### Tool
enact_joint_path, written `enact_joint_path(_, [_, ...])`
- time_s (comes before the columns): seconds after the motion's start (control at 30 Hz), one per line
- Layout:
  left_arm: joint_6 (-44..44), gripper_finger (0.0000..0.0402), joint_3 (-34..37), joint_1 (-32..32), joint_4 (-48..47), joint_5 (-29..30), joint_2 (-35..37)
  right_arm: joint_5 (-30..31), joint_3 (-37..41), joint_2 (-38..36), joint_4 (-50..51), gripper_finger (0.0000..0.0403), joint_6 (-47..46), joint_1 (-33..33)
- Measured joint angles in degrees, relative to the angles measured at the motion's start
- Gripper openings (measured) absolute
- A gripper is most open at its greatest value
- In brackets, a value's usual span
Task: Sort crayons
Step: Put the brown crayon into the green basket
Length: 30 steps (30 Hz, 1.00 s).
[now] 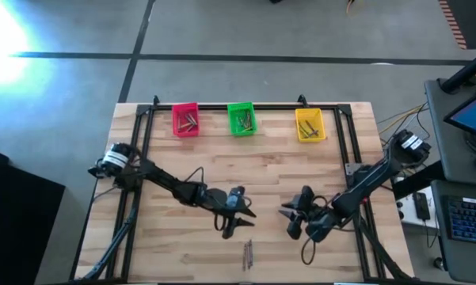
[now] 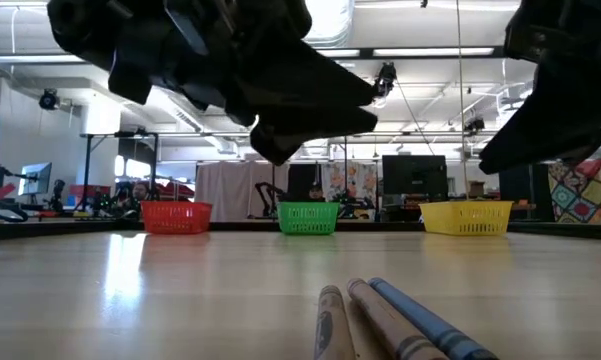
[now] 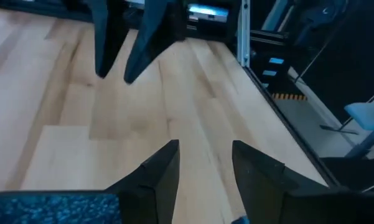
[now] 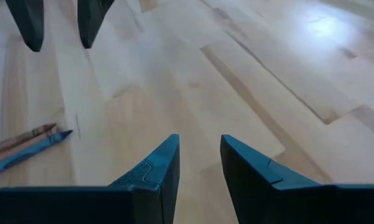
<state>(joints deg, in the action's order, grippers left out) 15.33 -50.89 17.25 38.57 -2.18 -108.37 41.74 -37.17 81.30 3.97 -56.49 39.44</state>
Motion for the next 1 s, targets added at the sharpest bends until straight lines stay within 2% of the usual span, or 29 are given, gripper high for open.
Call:
enact_joint_path(0.17, [-0.13,0.0123,-1.48,2.28,-0.10,0.47,-3.15,-1.60,-3.58,4.60,0.60,0.0109,2.24,0.69])
enact_joint_path(0.47, [-9.91,0.0123,-7.77,4.53,-1.54,-12.72,-12.69,-2.77,-7.93,8.18,9.65,0.0096,3.14,0.66])
enact_joint_path(0.8, [-23.75,0.0123,-17.62,4.33,-19.42,-13.98,-16.36,-2.75,-7.83,7.05,12.31,0.0078,2.48,0.38])
enact_joint_path(1.0, [-28.20,0.0117,-24.12,3.59,-35.88,-13.04,-17.51,-2.73,-7.87,6.34,12.07,0.0081,2.47,0.31])
